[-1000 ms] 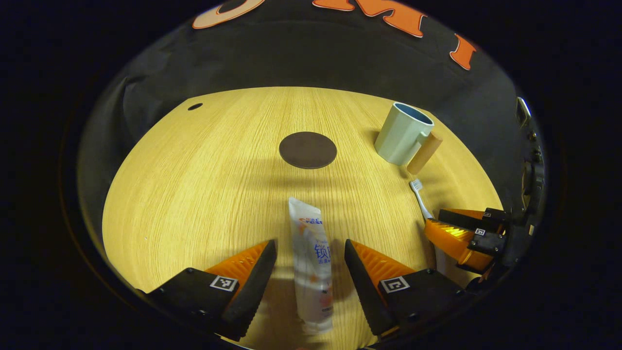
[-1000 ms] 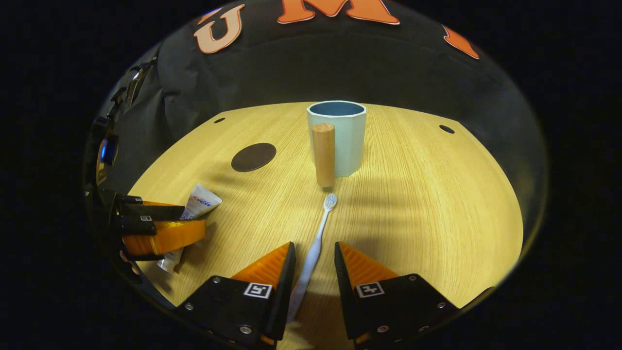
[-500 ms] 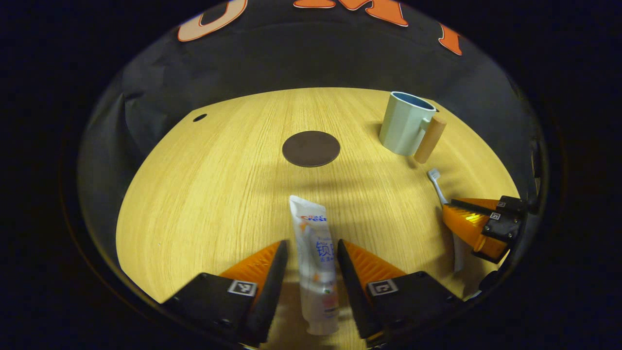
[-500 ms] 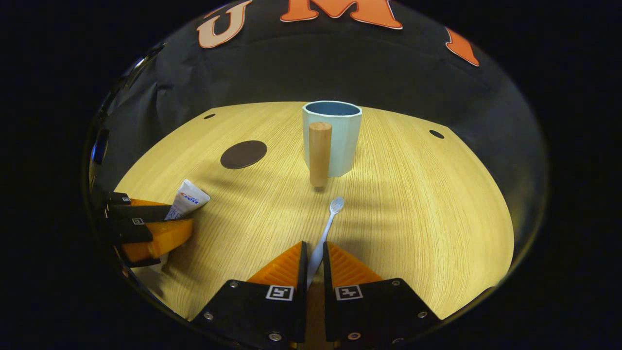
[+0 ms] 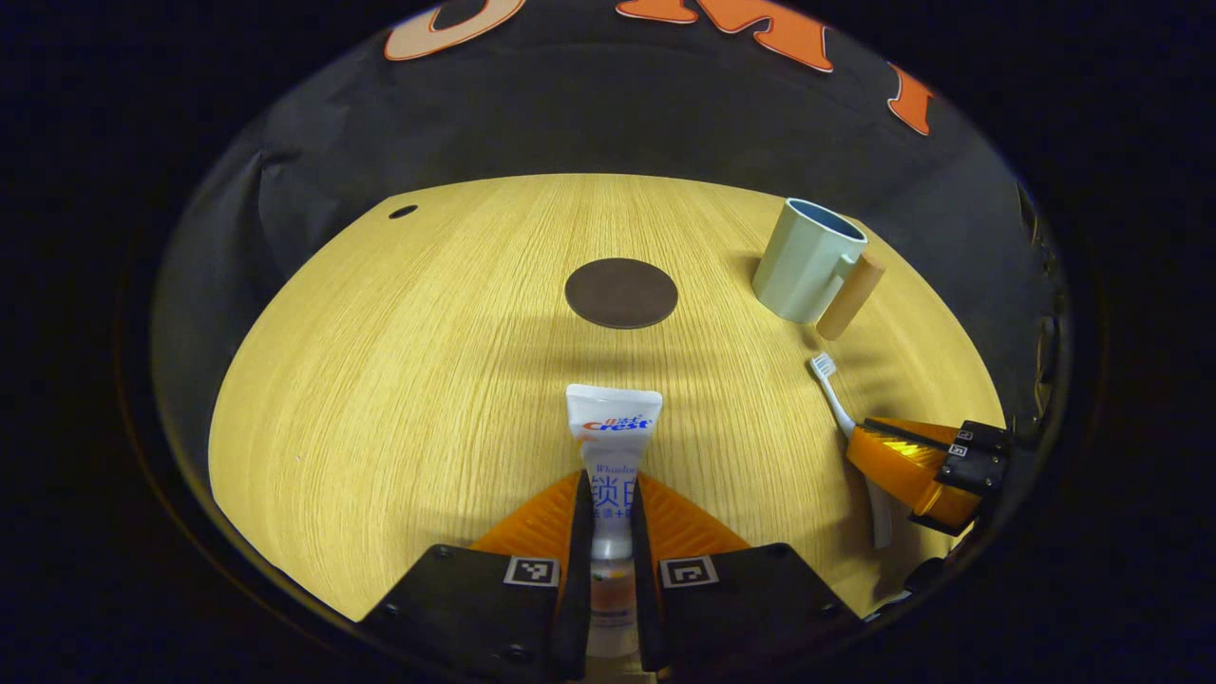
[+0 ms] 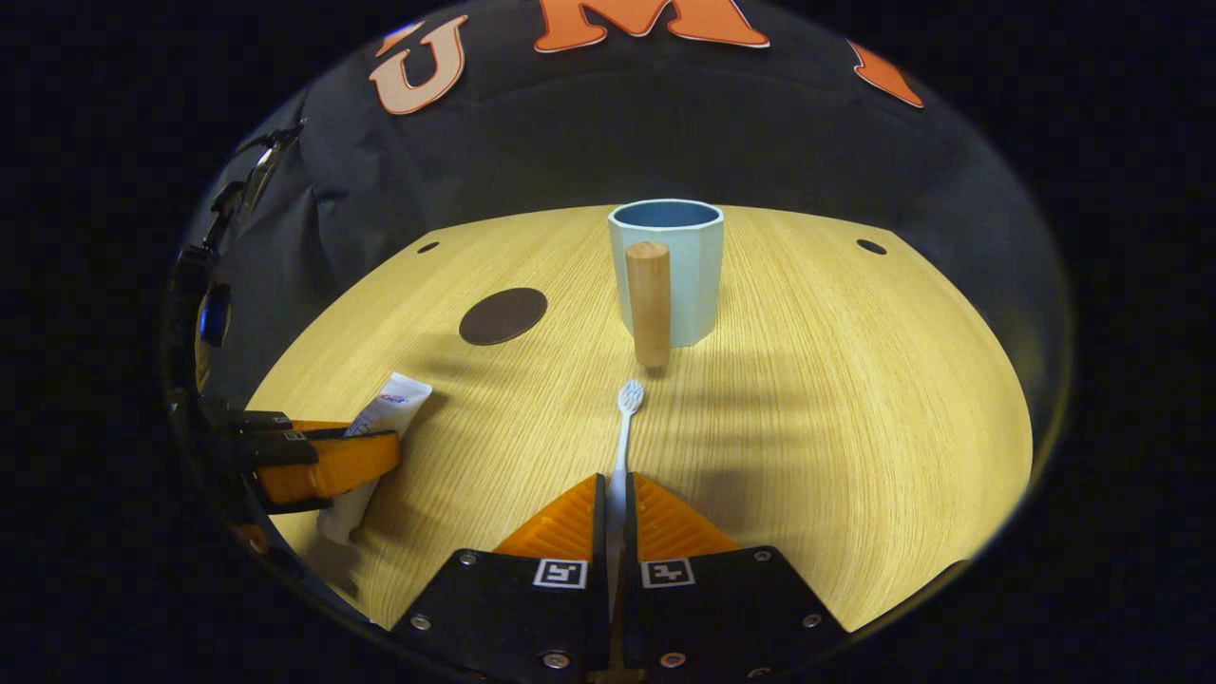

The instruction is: Put the toothbrush and toothpaste on the desktop into the cup, then pick up the cup and place it on the coaster on the desktop.

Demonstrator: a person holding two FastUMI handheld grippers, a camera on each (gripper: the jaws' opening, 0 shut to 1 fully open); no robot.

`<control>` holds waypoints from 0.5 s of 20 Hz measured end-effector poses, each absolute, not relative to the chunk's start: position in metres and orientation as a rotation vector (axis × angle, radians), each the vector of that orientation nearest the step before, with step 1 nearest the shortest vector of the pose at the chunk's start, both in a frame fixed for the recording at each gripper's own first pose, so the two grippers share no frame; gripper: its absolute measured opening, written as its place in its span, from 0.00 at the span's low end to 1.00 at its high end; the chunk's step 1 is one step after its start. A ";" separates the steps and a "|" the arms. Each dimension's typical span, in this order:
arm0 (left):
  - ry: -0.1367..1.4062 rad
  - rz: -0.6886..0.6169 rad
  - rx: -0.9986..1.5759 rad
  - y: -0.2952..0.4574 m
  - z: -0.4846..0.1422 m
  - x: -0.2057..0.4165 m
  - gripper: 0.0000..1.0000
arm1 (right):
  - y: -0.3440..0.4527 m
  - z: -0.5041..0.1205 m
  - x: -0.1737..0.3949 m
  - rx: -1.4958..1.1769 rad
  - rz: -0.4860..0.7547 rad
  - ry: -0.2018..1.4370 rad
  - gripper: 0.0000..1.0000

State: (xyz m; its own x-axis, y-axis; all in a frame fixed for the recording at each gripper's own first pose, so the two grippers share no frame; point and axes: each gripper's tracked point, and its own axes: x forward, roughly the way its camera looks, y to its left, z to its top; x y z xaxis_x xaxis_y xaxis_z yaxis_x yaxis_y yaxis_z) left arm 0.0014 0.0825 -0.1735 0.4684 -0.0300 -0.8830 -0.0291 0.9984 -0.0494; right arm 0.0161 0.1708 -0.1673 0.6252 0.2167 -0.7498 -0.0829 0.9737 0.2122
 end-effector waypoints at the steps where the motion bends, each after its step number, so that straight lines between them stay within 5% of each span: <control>1: 1.087 0.005 -0.080 0.088 -0.174 -0.001 0.15 | 0.171 -0.166 0.017 0.170 0.179 0.869 0.06; 10: 1.021 -0.027 -0.144 0.068 -0.118 -0.009 0.15 | 0.160 -0.140 0.025 0.203 0.200 0.746 0.06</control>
State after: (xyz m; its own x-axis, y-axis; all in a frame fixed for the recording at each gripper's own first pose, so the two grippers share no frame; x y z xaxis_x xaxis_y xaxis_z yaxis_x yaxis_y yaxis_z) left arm -0.0087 0.0678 -0.1175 0.5234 -0.0897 -0.8473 -0.0446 0.9902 -0.1324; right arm 0.0246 0.1600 -0.1401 0.7173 0.2510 -0.6499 -0.1077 0.9616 0.2525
